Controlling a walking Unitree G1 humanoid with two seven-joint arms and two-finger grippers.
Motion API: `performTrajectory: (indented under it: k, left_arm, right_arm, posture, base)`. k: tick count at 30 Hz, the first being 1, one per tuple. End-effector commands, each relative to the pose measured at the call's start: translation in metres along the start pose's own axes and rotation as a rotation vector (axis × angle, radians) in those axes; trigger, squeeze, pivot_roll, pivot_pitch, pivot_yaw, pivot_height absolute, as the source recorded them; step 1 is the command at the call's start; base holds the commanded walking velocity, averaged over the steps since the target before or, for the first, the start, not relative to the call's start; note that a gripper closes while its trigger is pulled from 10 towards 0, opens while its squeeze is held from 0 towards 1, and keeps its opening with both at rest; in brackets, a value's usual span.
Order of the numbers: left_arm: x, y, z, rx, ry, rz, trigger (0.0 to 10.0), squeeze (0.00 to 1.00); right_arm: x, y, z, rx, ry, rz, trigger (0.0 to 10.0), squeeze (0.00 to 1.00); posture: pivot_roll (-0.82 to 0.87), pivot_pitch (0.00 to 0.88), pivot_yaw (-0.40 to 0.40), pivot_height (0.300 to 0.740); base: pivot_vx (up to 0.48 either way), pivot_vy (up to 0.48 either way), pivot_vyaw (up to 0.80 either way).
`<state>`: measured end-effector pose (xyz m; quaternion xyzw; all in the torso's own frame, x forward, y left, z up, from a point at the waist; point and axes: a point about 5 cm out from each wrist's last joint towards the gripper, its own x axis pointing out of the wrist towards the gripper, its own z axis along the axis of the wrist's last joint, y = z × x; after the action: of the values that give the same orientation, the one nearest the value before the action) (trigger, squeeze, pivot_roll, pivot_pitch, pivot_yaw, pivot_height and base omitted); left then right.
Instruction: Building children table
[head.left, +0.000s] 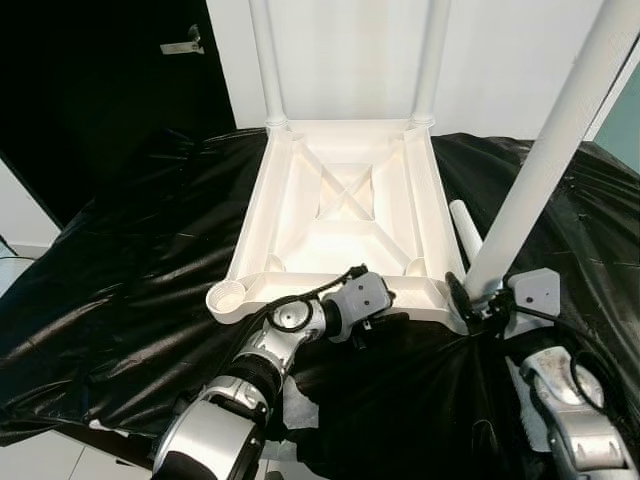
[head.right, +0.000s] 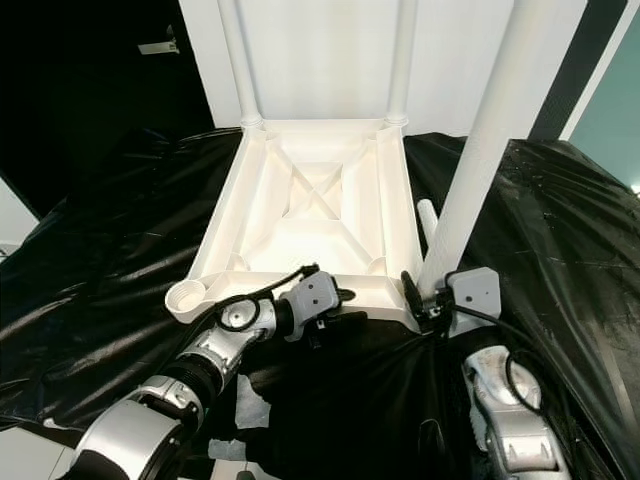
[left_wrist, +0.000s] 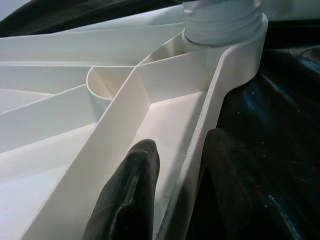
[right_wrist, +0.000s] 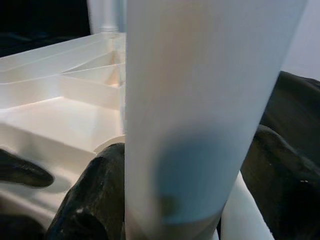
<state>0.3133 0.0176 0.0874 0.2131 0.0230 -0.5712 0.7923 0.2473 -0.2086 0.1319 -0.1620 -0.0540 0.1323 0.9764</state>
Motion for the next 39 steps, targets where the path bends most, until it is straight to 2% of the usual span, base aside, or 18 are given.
performTrajectory:
  k: [1,3,4,5,8,14,16,21,24,27,30,31,32,33,34,35,36,39]
  left_arm:
    - [-0.003,-0.005,-0.02,-0.06,0.085,0.083,10.0,0.0]
    - [-0.003,-0.005,-0.02,-0.06,0.085,0.085,10.0,0.0]
    - [-0.004,-0.005,-0.02,-0.06,0.087,0.086,10.0,0.0]
    - [-0.004,-0.005,-0.021,-0.06,0.09,0.087,10.0,0.0]
    - [-0.006,-0.005,-0.023,-0.059,0.094,0.087,10.0,0.0]
    - [-0.006,-0.005,-0.023,-0.057,0.092,0.086,10.0,0.0]
    - [-0.006,-0.005,-0.022,-0.056,0.091,0.088,10.0,0.0]
    - [-0.004,-0.006,-0.021,-0.056,0.088,0.082,10.0,0.0]
    - [-0.004,-0.007,-0.021,-0.056,0.088,0.077,10.0,0.0]
    - [-0.004,-0.004,-0.019,-0.043,0.093,0.073,10.0,0.0]
    - [-0.005,-0.002,-0.019,-0.041,0.093,0.075,10.0,0.0]
    - [-0.005,-0.001,-0.019,-0.04,0.092,0.075,10.0,0.0]
    - [-0.005,-0.001,-0.019,-0.04,0.092,0.075,10.0,0.0]
    - [-0.006,-0.001,-0.019,-0.04,0.092,0.076,10.0,0.0]
    - [-0.006,-0.002,-0.02,-0.04,0.096,0.075,10.0,0.0]
    - [-0.006,-0.003,-0.021,-0.04,0.099,0.073,10.0,0.0]
    - [-0.005,-0.004,-0.021,-0.044,0.096,0.07,10.0,0.0]
    - [-0.004,-0.006,-0.02,-0.05,0.089,0.065,10.0,0.0]
  right_arm:
    - [-0.007,-0.002,-0.013,0.01,0.059,0.045,10.0,0.0]
    - [-0.008,-0.001,-0.015,0.009,0.068,0.063,10.0,0.0]
    - [-0.01,0.002,-0.018,0.018,0.083,0.083,4.4,0.0]
    - [-0.012,0.006,-0.021,0.037,0.096,0.11,0.0,0.0]
    - [-0.016,0.015,-0.026,0.066,0.117,0.157,0.0,0.0]
    - [-0.016,0.025,-0.029,0.138,0.132,0.133,0.0,0.0]
    - [-0.013,0.037,-0.031,0.187,0.124,0.016,0.0,0.0]
    - [-0.014,0.047,-0.035,0.294,0.138,-0.113,0.0,0.0]
    - [-0.017,0.054,-0.03,0.302,0.098,-0.153,0.0,0.0]
    - [-0.017,0.054,-0.025,0.299,0.062,-0.289,0.0,0.0]
    - [-0.015,0.053,-0.022,0.286,0.047,-0.326,0.0,0.0]
    - [-0.013,0.052,-0.02,0.285,0.04,-0.335,5.1,0.0]
    - [-0.013,0.052,-0.02,0.285,0.04,-0.335,5.1,0.0]
    - [-0.012,0.05,-0.018,0.277,0.034,-0.338,10.0,0.0]
    - [-0.011,0.048,-0.019,0.279,0.042,-0.324,10.0,0.4]
    - [-0.011,0.047,-0.02,0.281,0.049,-0.316,10.0,0.4]
    - [-0.012,0.044,-0.021,0.28,0.052,-0.292,10.0,1.0]
    - [-0.013,0.041,-0.023,0.284,0.068,-0.222,10.0,1.0]
  posture:
    - [-0.06,0.0,0.021,0.74]
    - [-0.06,0.0,0.021,0.74]
    - [-0.06,0.0,0.018,0.74]
    - [-0.06,0.0,0.018,0.74]
    - [-0.06,0.0,0.019,0.74]
    - [-0.05,0.0,0.015,0.74]
    - [-0.05,0.0,0.016,0.74]
    - [-0.05,0.0,0.021,0.74]
    - [-0.06,0.0,0.028,0.74]
    - [-0.06,0.0,0.032,0.74]
    - [-0.06,0.0,0.032,0.74]
    - [-0.07,0.0,0.036,0.74]
    - [-0.07,0.0,0.036,0.74]
    - [-0.07,0.0,0.036,0.74]
    - [-0.07,0.0,0.037,0.74]
    - [-0.07,0.0,0.037,0.74]
    - [-0.08,0.0,0.04,0.74]
    - [-0.09,0.0,0.037,0.74]
  base:
    - [0.0,0.0,0.0]
    - [0.0,0.0,0.0]
    - [0.0,0.0,0.0]
    - [0.0,0.0,0.0]
    - [0.0,0.0,0.0]
    - [0.0,0.0,0.0]
    - [0.0,0.0,0.0]
    - [0.0,0.0,0.0]
    - [0.0,0.0,0.0]
    - [0.0,0.0,0.0]
    - [0.0,0.0,0.0]
    - [0.0,0.0,0.0]
    - [0.0,0.0,0.0]
    - [0.0,0.0,0.0]
    - [0.0,0.0,0.0]
    - [0.0,0.0,0.0]
    - [0.0,0.0,0.0]
    - [0.0,0.0,0.0]
